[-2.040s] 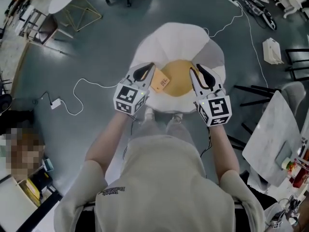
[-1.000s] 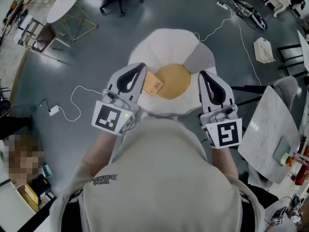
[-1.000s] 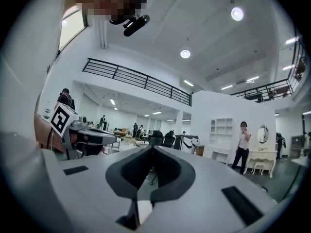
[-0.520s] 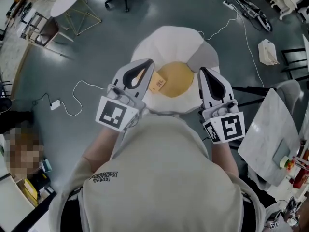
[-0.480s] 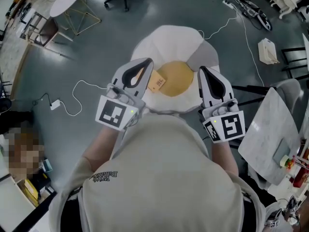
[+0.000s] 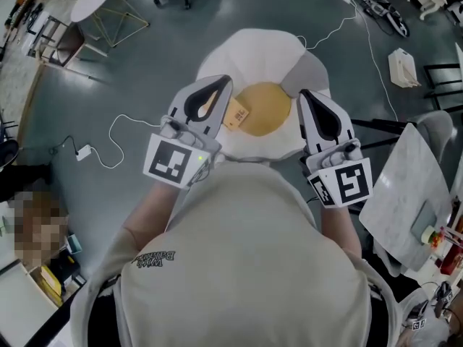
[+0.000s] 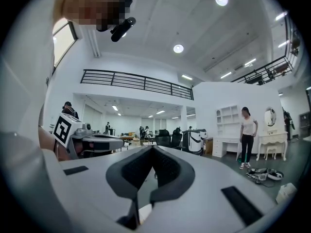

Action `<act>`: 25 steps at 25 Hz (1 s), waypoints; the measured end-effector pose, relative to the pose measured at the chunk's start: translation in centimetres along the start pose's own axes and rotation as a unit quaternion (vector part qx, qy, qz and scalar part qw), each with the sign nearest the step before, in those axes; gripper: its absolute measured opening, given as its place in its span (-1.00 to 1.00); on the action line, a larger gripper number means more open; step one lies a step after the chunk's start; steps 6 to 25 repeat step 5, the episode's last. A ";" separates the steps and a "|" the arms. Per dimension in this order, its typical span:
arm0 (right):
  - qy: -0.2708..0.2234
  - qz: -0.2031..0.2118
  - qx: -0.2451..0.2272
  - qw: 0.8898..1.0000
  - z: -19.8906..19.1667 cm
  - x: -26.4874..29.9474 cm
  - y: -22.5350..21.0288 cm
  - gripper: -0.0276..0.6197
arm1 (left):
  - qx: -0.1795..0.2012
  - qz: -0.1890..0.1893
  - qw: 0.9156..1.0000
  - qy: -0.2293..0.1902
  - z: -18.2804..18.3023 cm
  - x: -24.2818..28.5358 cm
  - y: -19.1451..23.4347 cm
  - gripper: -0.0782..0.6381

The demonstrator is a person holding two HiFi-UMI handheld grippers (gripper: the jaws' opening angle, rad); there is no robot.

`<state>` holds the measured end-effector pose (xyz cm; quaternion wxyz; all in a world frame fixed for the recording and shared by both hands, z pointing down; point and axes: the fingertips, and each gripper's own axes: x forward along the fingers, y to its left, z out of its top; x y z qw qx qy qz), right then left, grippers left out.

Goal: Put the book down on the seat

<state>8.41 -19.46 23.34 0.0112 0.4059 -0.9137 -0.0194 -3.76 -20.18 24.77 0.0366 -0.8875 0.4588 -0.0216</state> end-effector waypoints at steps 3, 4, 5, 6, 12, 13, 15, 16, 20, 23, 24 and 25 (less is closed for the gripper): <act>-0.003 0.013 -0.021 1.000 0.5 0.4 0.3 -0.89 | 0.005 0.004 1.000 0.002 0.1 0.3 0.2 -0.75; -0.003 0.016 -0.027 0.999 0.6 0.5 0.4 -0.89 | 0.007 0.004 1.000 0.002 0.1 0.3 0.4 -0.75; -0.003 0.018 -0.033 0.999 0.6 0.6 0.5 -0.89 | 0.008 0.005 1.000 0.002 0.0 0.3 0.5 -0.75; -0.003 0.018 -0.033 0.999 0.6 0.6 0.5 -0.89 | 0.008 0.005 1.000 0.002 0.0 0.3 0.5 -0.75; -0.003 0.018 -0.033 0.999 0.6 0.6 0.5 -0.89 | 0.008 0.005 1.000 0.002 0.0 0.3 0.5 -0.75; -0.003 0.018 -0.033 0.999 0.6 0.6 0.5 -0.89 | 0.008 0.005 1.000 0.002 0.0 0.3 0.5 -0.75; -0.003 0.018 -0.033 0.999 0.6 0.6 0.5 -0.89 | 0.008 0.005 1.000 0.002 0.0 0.3 0.5 -0.75; -0.003 0.018 -0.033 0.999 0.6 0.6 0.5 -0.89 | 0.008 0.005 1.000 0.002 0.0 0.3 0.5 -0.75; -0.003 0.018 -0.033 0.999 0.6 0.6 0.5 -0.89 | 0.008 0.005 1.000 0.002 0.0 0.3 0.5 -0.75; -0.003 0.018 -0.033 0.999 0.6 0.6 0.5 -0.89 | 0.008 0.005 1.000 0.002 0.0 0.3 0.5 -0.75; -0.003 0.018 -0.033 0.999 0.6 0.6 0.5 -0.89 | 0.008 0.005 1.000 0.002 0.0 0.3 0.5 -0.75; -0.003 0.018 -0.033 0.999 0.6 0.6 0.5 -0.89 | 0.008 0.005 1.000 0.002 0.0 0.3 0.5 -0.75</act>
